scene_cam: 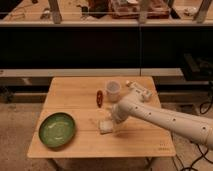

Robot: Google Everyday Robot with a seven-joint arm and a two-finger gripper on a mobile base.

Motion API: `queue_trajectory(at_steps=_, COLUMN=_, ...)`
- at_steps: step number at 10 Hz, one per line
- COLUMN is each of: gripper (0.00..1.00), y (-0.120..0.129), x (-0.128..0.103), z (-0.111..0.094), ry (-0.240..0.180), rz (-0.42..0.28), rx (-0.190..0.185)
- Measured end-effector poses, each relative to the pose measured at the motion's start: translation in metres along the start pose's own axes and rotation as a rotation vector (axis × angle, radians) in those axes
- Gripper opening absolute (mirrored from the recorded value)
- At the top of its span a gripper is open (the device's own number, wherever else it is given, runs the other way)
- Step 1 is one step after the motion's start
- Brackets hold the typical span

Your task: Place the white sponge in the ceramic bowl

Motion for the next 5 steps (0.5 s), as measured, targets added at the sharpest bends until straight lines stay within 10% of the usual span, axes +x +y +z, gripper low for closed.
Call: queue_trajectory(at_steps=5, gripper=0.74, y=0.004, x=-0.025, z=0.021, ry=0.009, rz=0.032, rx=-0.162)
